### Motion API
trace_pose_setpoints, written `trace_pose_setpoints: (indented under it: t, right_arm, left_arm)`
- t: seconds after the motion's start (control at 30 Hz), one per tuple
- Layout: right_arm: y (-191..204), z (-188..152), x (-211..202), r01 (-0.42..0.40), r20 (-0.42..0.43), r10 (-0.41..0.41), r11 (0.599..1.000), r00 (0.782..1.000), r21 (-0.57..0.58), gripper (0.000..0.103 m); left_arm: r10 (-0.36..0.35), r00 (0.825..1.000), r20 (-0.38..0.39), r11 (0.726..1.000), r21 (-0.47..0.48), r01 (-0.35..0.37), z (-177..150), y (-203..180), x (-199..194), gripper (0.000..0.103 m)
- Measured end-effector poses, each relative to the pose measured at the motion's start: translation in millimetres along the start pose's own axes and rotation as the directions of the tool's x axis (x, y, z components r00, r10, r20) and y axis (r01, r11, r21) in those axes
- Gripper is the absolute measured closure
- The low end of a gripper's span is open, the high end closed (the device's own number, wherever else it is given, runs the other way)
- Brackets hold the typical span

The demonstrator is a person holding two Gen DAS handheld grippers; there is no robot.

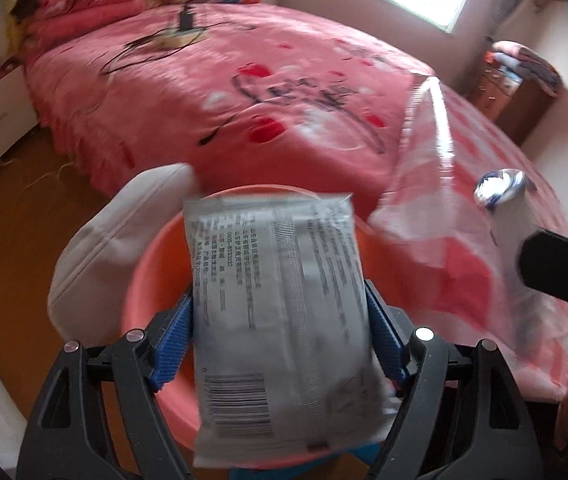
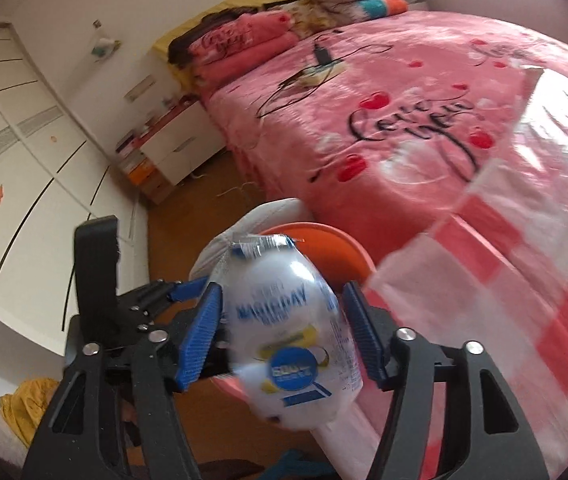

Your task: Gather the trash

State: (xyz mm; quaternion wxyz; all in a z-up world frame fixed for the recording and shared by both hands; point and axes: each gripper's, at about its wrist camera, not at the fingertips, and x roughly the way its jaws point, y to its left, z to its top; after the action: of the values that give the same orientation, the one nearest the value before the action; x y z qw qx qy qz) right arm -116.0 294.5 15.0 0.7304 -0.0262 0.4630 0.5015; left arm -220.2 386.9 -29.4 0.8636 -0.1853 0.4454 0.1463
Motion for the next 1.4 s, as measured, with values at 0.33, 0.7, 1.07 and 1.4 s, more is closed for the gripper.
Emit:
trace_pose_setpoints:
  t: [0.33,0.7,1.07,1.4]
  right_arm:
    - [-28,-15,-5,0.010,0.034,-0.014,0.993,0.999,0.116,0.012]
    - [-56,-38,-49,0.150,0.150,-0.172,0.978,0.974,0.143,0.009]
    - [-80,-57,-86,0.237,0.223,-0.275,0.954,0.935,0.184,0.008]
    - [-93,-72,-118,0.326,0.277,-0.375,0.922,0.885,0.207,0.008]
  left_arm:
    - [0.132,0.987,0.096,0.988,0.073,-0.139,4,4,-8,0.012]
    - [0.118,0.976,0.181,0.984,0.113,-0.140,9,-28,-26,0.006]
    - [0.061,0.972,0.227,0.979,0.178,-0.103,20,-82,-36,0.006]
    - [-0.013,0.969,0.246,0.959,0.278,-0.058,20,-141,-42,0.005]
